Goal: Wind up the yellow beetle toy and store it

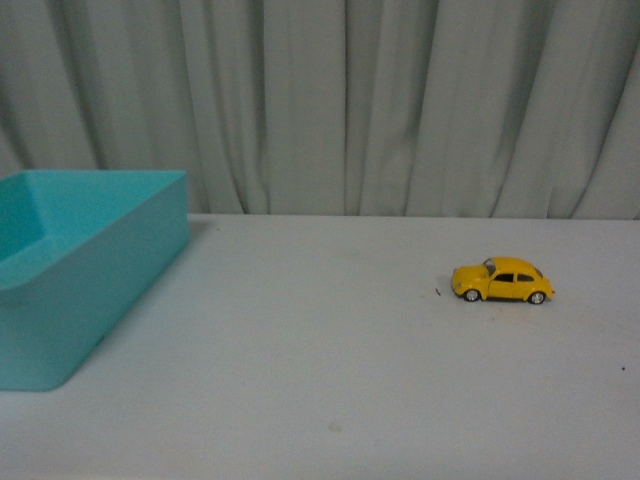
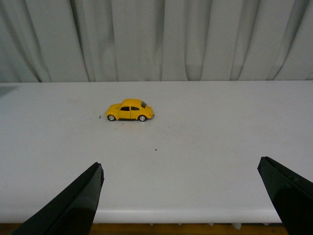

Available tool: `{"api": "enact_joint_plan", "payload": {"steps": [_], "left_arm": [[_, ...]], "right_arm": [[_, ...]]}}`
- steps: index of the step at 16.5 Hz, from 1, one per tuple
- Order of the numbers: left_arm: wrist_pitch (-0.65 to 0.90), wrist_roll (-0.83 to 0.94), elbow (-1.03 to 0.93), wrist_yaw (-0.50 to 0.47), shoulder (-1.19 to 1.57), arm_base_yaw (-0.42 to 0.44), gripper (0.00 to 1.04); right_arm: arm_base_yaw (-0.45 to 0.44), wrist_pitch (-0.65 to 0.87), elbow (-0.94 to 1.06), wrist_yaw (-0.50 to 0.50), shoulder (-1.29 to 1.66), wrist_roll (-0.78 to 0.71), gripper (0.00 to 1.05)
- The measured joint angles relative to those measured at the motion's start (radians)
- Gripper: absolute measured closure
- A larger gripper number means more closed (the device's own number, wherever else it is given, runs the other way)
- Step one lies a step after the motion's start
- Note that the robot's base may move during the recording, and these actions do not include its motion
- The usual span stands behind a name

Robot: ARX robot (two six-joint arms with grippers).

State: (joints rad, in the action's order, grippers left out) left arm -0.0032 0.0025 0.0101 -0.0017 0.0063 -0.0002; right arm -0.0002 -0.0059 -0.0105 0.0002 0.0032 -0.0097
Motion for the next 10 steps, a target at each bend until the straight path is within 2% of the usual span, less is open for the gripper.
{"api": "enact_joint_plan", "payload": {"steps": [10], "left_arm": [[0.001,0.0,0.0,0.001,0.0,0.0,0.07]], "right_arm": [[0.0,0.002,0.0,0.0,0.0,0.0,0.07]]}}
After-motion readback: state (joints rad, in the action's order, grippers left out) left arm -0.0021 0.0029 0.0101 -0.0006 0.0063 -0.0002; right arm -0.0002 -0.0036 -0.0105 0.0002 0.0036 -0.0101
